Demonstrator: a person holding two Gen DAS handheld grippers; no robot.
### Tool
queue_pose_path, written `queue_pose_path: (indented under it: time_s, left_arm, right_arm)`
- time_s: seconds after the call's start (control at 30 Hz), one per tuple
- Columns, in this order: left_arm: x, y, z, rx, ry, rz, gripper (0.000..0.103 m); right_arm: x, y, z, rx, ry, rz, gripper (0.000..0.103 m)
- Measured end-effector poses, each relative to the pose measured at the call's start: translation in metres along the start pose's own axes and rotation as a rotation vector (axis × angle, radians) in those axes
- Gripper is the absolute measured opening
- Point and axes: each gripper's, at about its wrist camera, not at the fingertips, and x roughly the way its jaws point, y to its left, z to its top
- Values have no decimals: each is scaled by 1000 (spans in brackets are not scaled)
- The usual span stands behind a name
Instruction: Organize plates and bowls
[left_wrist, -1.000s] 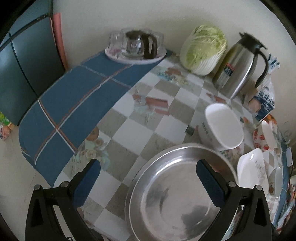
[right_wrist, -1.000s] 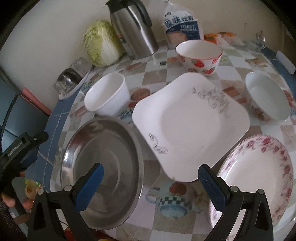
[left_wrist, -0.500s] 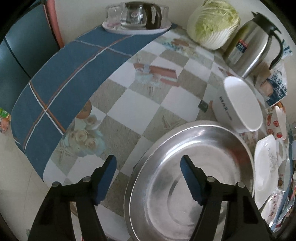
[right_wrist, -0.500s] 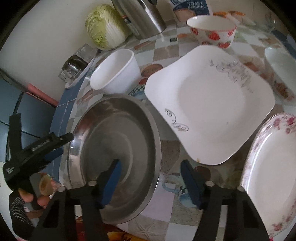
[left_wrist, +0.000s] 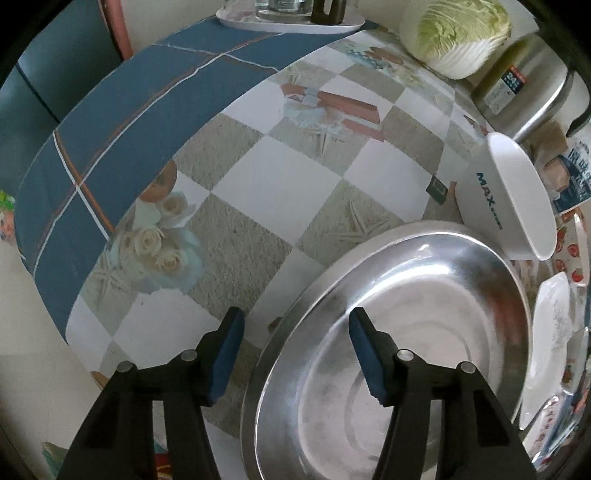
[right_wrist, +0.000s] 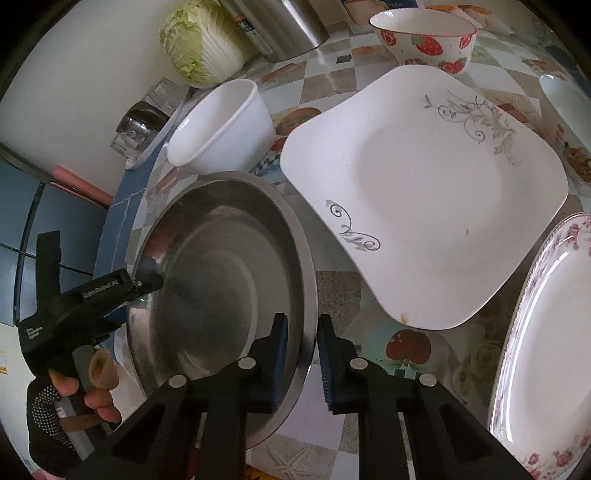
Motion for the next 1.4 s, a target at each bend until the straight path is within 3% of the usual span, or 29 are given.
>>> queue_pose_path:
  time_s: [0.2, 0.33, 0.5, 0.77, 1.4]
  left_arm:
    - [1, -6, 1, -2, -19, 16, 56]
    - [-1, -5, 4, -3, -27, -6, 47]
    - [-3, -1, 7, -11, -33, -17, 46]
    - [-4, 1, 3, -2, -24, -37, 43]
    - [-30, 13, -16, -30, -17, -120, 41]
  right_arm:
    - [9, -3, 1, 5, 7, -10, 16]
    - [12, -1, 4, -3, -3, -3, 14]
    - [13, 3, 4, -29, -8, -6, 10]
    - [3, 9, 3, -95, -24, -49, 10]
    - [-32, 20, -3, -186, -90, -51, 11]
